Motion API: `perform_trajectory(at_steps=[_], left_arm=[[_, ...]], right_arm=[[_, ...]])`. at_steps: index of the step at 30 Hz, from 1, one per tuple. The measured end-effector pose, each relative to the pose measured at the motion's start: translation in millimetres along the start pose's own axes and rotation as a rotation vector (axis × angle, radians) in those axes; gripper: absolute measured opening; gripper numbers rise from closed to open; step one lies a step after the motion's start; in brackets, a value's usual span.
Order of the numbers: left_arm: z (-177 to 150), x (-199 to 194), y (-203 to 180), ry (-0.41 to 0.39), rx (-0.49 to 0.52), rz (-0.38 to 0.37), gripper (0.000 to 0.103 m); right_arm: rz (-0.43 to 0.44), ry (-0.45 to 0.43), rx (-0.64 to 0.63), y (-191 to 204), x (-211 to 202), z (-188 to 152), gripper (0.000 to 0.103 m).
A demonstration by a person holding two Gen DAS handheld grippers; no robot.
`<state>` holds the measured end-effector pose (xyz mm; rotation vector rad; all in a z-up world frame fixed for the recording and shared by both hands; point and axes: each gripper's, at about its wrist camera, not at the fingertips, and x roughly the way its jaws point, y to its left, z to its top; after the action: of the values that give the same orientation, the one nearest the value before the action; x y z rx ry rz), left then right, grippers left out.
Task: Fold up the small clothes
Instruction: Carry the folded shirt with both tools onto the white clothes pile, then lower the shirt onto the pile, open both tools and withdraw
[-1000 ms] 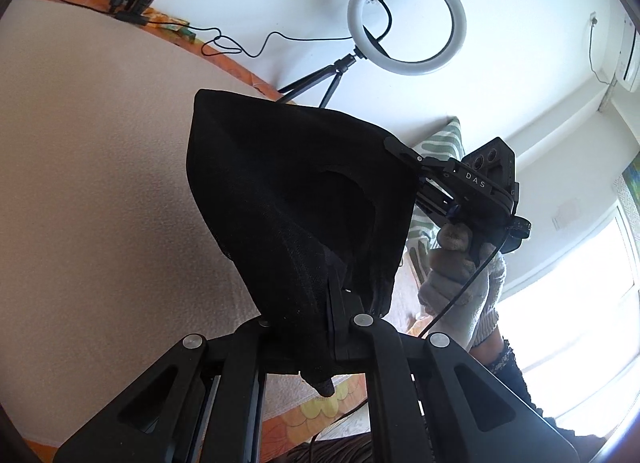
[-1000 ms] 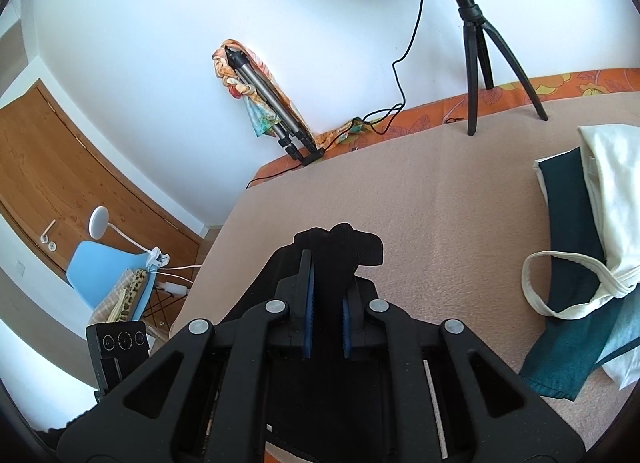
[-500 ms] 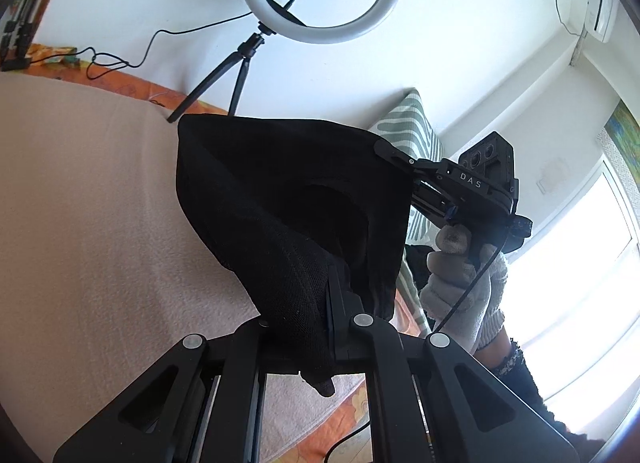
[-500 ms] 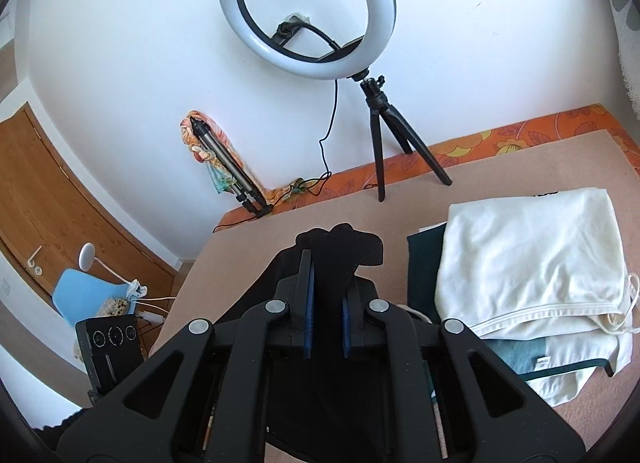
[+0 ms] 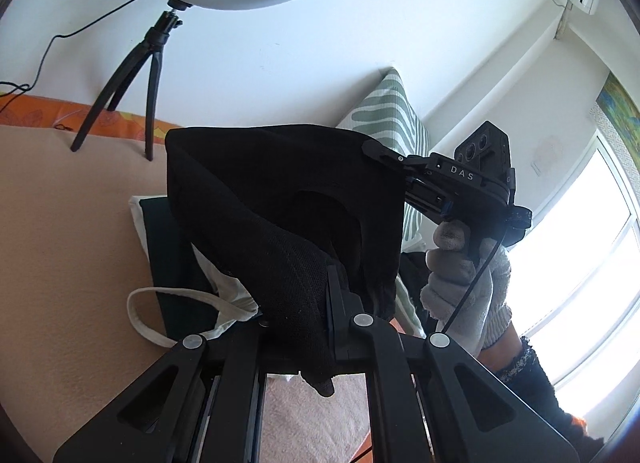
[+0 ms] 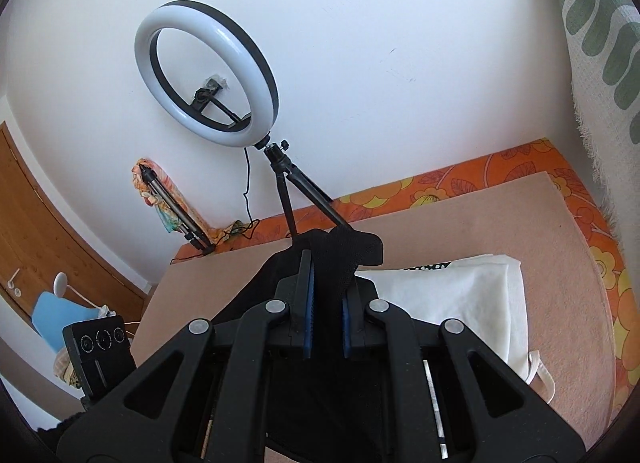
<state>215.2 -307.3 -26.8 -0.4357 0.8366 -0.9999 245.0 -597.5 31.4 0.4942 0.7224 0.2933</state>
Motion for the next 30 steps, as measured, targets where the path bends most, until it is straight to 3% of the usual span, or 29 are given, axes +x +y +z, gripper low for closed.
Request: perform_trajectory(at_steps=[7,16,20,22,23,25,27,30], left_arm=[[-5,41,11,0.050,0.008,0.012,0.006],[-26,68,28,0.143,-0.004,0.032,0.006],[-32,67,33,0.175,-0.011,0.059,0.008],[-34,65,34,0.189,-0.013,0.074,0.012],[-35,62,35,0.194,-0.014,0.086,0.012],[-37,58,35,0.201,-0.014,0.100,0.013],[-37,53,36,0.202,-0.016,0.129,0.021],[-39,44,38,0.200,-0.031,0.133,0.022]], right_arm=[[-0.016,0.033,0.005,-46,23,14,0.011],[-0.031,0.100,0.028,-95,68,5,0.012],[-0.111,0.130,0.020,-110,82,1,0.015],[-0.172,0.146,0.016,-116,86,-2,0.021],[-0.208,0.152,0.015,-118,88,-3,0.031],[-0.273,0.151,0.021,-124,85,-5,0.041],[-0.287,0.141,0.035,-127,77,-7,0.041],[-0.280,0.114,0.058,-126,56,-13,0.041]])
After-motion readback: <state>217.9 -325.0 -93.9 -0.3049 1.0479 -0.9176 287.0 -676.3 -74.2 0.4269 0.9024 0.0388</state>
